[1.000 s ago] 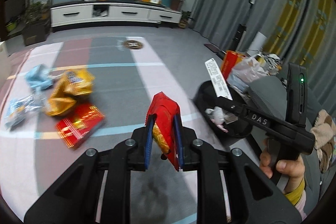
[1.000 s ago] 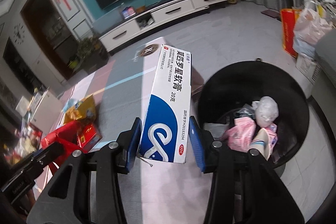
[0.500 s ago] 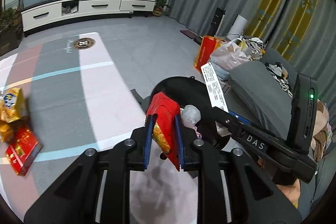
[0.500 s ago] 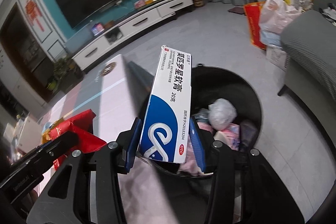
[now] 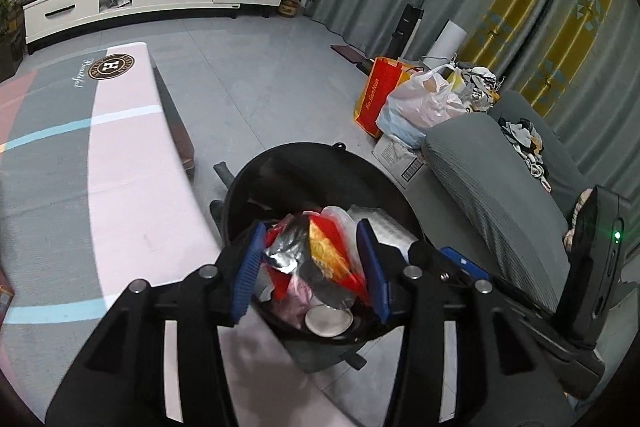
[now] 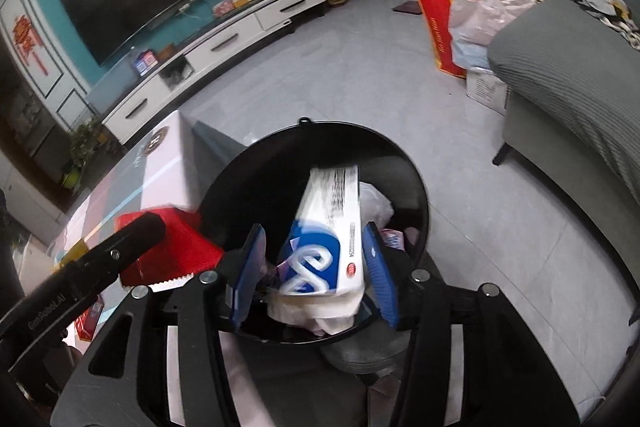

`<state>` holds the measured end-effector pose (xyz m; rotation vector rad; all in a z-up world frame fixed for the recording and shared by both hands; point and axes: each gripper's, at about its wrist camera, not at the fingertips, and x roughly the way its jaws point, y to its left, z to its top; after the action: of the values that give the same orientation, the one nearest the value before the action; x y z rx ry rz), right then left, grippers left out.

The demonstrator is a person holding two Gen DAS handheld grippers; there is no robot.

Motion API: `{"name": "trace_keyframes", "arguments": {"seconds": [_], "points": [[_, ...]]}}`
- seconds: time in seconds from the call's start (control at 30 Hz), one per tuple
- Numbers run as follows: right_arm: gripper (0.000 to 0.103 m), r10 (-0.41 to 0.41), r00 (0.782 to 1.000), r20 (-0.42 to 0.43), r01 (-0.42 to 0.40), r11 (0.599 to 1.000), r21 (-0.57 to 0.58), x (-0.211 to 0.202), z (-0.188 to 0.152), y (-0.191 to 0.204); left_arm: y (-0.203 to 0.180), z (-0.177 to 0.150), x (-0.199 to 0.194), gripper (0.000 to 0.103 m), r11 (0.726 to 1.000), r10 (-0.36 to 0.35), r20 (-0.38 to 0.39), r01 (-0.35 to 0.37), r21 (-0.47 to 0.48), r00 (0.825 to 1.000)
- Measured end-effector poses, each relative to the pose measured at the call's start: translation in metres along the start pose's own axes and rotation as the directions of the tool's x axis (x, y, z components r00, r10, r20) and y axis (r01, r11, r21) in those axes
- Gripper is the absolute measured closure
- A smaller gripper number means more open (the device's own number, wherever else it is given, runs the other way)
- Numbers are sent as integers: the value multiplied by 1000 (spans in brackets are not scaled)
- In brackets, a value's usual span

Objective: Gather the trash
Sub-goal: 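Carry the box and red wrapper over the black bucket and open both tools, then move both tools back to the table toward the yellow chip bag and clear plastic bag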

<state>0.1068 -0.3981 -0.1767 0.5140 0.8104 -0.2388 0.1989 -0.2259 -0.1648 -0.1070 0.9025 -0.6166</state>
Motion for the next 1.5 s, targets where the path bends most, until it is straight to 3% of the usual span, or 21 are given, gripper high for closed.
{"name": "trace_keyframes", "arguments": {"seconds": [0.27,0.43,0.63,0.87,1.03,1.13,1.17,1.23,1.37,1.5], "points": [[49,-1,1000,-2,2,999,46,-3,0,-11,3,-10,-7,32,1000,-27,7,27,0,1000],[49,26,1000,-4,-26,999,31,-2,0,4,15,-31,-26,20,1000,8,-1,-8,16,1000],[47,107,994,-19,-107,994,-7,4,-5,48,51,-60,-77,11,997,74,34,-75,26,997],[43,199,975,-100,-215,960,-180,18,-29,136,129,-83,-139,8,980,177,83,-168,-107,981],[43,281,941,-190,-331,887,-322,22,-62,201,204,-108,-186,7,931,303,123,-266,-251,945],[43,295,929,-221,-363,841,-401,21,-81,229,250,-129,-211,7,860,429,121,-364,-358,895],[43,301,927,-224,-371,823,-430,20,-88,239,267,-132,-220,7,825,456,101,-377,-421,884],[43,314,922,-227,-386,795,-468,19,-98,255,290,-135,-237,7,795,442,118,-328,-510,889],[43,368,900,-235,-436,761,-481,22,-109,279,310,-141,-257,5,747,476,132,-321,-582,869],[43,416,868,-272,-496,762,-416,36,-114,296,327,-147,-262,5,720,440,130,-263,-642,889]]}}
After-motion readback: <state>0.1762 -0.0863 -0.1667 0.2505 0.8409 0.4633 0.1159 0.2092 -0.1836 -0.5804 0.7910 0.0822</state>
